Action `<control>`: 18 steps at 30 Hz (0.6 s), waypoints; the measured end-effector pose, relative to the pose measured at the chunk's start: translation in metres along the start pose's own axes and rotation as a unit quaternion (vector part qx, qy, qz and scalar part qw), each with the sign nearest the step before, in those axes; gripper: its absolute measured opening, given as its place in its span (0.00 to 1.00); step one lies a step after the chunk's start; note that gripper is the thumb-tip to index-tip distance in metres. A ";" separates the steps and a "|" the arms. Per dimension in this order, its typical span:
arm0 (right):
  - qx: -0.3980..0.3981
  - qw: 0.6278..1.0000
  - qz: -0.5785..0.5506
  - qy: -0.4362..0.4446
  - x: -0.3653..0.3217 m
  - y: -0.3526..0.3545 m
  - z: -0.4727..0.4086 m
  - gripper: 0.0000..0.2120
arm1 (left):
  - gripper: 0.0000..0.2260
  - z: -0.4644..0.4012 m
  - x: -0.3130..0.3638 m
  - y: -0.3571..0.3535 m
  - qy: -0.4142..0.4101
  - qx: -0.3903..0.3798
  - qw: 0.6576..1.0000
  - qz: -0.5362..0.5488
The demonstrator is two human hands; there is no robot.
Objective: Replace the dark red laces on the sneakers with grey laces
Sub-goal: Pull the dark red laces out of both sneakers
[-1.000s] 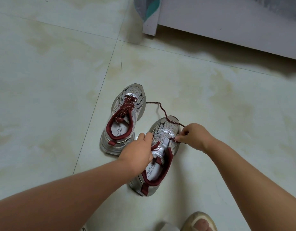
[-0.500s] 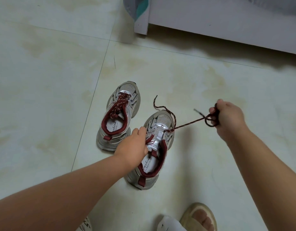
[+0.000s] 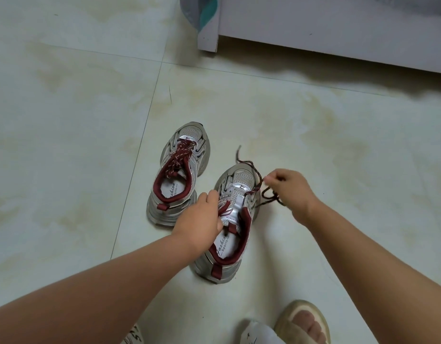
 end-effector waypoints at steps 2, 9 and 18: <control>0.090 0.986 -0.136 -0.023 -0.004 0.014 -0.004 0.12 | 0.12 0.001 0.000 0.001 0.001 -0.003 1.000 0.003; 0.212 0.946 -0.241 -0.038 -0.009 0.047 -0.012 0.08 | 0.12 0.002 -0.001 0.001 -0.005 -0.002 1.000 -0.001; -0.123 0.974 0.192 0.001 0.015 -0.016 0.004 0.10 | 0.10 0.000 0.000 -0.001 0.006 -0.001 1.000 0.015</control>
Point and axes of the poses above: each hand's wrist, its own z-axis away from the middle knuckle, its own y-axis out of the back of the hand, x = y × z, the point moved 1 cm from there along -z, towards the middle knuckle, and after that the axes turned 11 degrees about y, right-handed, at the moved point
